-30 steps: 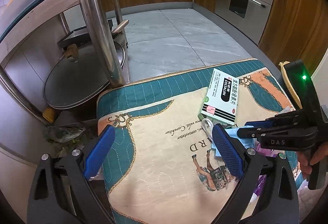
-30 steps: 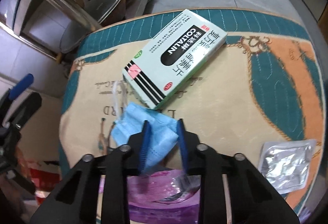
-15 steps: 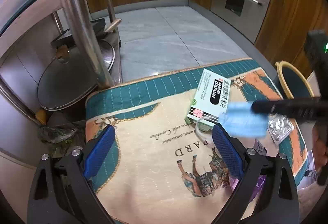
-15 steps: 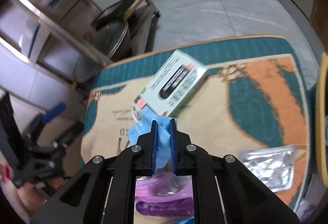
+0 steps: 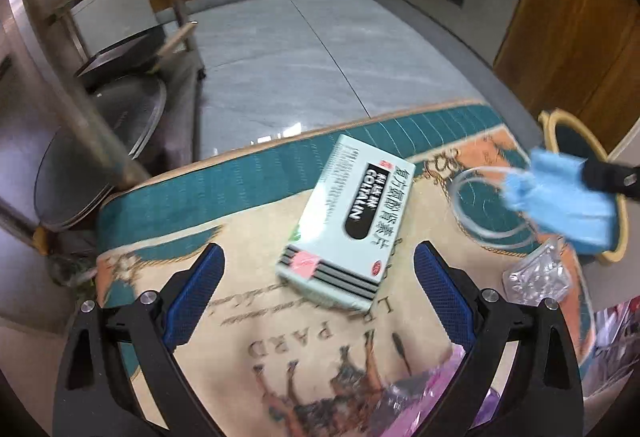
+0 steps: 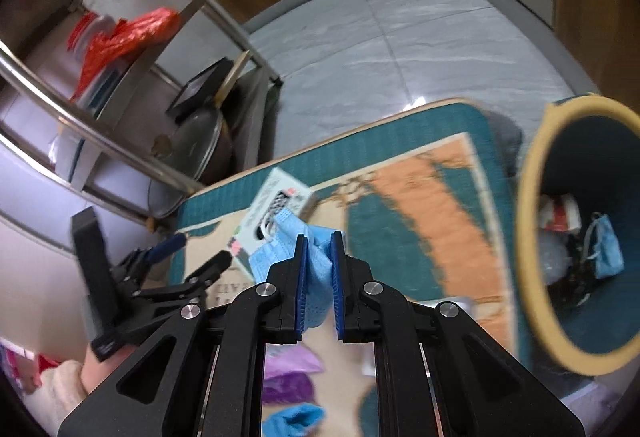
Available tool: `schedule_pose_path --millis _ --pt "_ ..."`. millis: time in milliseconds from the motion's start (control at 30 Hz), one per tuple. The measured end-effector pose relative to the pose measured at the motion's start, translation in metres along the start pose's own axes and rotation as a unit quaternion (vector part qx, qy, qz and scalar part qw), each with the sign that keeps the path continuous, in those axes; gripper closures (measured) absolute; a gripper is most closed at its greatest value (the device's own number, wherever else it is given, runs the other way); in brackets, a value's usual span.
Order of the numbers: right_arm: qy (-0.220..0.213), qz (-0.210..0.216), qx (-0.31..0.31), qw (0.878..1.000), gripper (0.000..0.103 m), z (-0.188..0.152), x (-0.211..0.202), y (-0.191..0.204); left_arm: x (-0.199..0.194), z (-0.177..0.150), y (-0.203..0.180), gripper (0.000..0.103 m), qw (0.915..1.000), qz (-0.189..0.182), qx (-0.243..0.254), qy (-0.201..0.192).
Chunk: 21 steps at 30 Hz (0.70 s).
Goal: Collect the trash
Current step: 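Grasp the blue mask with the right gripper while the left grasps the white COLTALIN box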
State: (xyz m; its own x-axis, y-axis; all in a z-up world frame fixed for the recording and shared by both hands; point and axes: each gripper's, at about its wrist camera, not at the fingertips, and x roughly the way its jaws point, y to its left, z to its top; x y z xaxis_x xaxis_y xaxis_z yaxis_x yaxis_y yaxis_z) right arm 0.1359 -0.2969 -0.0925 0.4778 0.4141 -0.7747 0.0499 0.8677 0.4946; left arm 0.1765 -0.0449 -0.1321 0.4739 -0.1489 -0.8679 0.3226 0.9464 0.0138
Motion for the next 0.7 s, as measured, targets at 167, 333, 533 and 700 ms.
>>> schedule_pose_path --millis 167,333,533,700 --pt "-0.009 -0.006 0.018 1.000 0.091 0.003 -0.014 -0.027 0.034 0.006 -0.014 0.009 0.9989 0.004 0.038 0.026" --pt "-0.001 -0.011 0.014 1.000 0.091 0.002 -0.012 -0.037 0.061 0.006 -0.011 0.009 0.9967 0.014 0.047 0.065" --pt "0.004 -0.014 0.004 1.000 0.091 0.001 -0.011 -0.037 0.079 0.014 -0.017 0.009 0.9958 0.001 0.041 0.082" --pt "-0.001 -0.018 0.001 1.000 0.091 0.001 -0.017 -0.041 0.084 0.018 -0.017 0.006 0.9962 -0.002 0.033 0.081"
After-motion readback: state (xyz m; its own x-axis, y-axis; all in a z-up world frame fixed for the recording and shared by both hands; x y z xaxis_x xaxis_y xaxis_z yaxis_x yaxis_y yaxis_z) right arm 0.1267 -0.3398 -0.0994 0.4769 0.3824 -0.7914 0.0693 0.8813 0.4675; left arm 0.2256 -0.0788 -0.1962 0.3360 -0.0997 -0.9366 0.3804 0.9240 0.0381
